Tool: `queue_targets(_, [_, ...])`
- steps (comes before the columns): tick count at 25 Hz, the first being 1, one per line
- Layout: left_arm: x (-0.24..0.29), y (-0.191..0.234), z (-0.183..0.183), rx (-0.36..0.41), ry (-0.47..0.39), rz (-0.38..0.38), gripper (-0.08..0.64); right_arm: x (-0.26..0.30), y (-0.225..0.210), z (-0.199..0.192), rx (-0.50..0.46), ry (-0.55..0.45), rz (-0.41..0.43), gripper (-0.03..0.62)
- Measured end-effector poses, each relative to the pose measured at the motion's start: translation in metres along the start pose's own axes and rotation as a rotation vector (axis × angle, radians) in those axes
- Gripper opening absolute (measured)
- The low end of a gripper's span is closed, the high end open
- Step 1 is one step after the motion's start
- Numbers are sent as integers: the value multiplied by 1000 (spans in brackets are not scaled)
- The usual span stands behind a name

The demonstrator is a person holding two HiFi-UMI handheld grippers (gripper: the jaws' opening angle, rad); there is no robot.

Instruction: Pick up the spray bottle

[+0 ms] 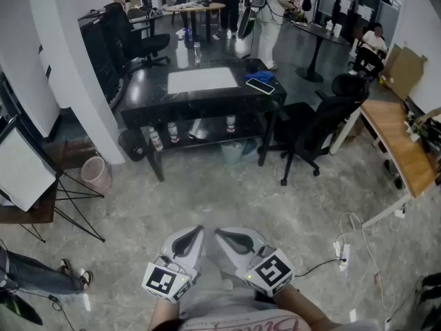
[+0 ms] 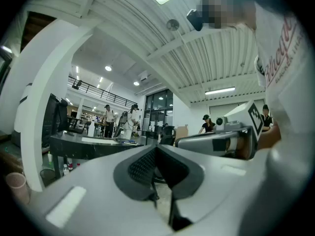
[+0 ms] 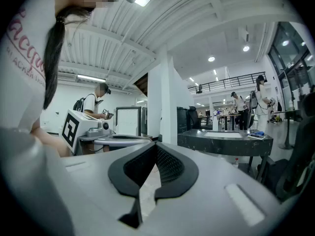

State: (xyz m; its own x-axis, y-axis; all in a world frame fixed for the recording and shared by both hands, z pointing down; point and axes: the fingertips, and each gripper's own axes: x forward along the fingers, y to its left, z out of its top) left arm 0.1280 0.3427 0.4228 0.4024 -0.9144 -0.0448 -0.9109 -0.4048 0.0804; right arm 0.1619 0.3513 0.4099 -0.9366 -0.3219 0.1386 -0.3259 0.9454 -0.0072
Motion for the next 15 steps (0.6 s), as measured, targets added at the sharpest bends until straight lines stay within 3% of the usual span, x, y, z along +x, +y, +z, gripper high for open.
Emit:
queue_targets(7, [-11, -16, 4, 19, -12, 2, 0, -11, 22, 1, -17, -23, 7, 0])
queue_targets(15, [-13, 0, 6, 6, -21, 53, 0, -5, 18, 6, -26, -54, 20, 0])
